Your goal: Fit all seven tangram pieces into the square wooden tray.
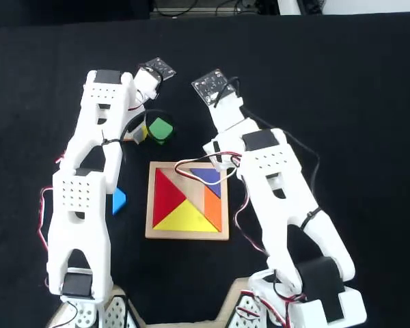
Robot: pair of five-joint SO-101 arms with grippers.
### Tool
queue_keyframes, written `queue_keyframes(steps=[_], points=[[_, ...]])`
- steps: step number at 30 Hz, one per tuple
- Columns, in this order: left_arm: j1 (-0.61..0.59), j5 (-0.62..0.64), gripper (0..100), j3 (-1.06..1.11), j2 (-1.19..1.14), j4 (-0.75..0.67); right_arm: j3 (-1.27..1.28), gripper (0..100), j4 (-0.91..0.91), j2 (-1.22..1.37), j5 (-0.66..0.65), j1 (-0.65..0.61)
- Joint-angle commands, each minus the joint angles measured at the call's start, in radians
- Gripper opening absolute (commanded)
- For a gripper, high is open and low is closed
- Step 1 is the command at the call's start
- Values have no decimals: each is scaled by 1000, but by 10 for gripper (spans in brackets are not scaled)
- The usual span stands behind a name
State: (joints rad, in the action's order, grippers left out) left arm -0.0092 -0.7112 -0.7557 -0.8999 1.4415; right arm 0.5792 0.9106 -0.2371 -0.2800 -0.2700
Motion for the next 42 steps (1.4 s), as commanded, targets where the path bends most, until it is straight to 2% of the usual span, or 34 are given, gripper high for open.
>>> queue_keyframes(steps=[1, 11, 18, 24, 32, 36, 42], points=[[13, 6, 159, -36, 9, 14, -24, 181, -18, 5, 0, -8], [16, 6, 159, -54, 25, 109, -24, 181, -18, 5, -2, -6], [16, 6, 159, -321, 28, 310, -25, 181, -26, -1, 6, 54], [21, 98, 159, -397, 49, 321, -25, 180, -32, -2, 5, 117], [170, 112, 159, -93, 299, 321, -21, 172, -26, -36, 0, 187], [266, 107, 159, 110, 506, 315, 31, 20, -35, -148, 6, 238], [329, 101, 159, 369, 652, 192, 199, 11, -199, -311, 8, 321]])
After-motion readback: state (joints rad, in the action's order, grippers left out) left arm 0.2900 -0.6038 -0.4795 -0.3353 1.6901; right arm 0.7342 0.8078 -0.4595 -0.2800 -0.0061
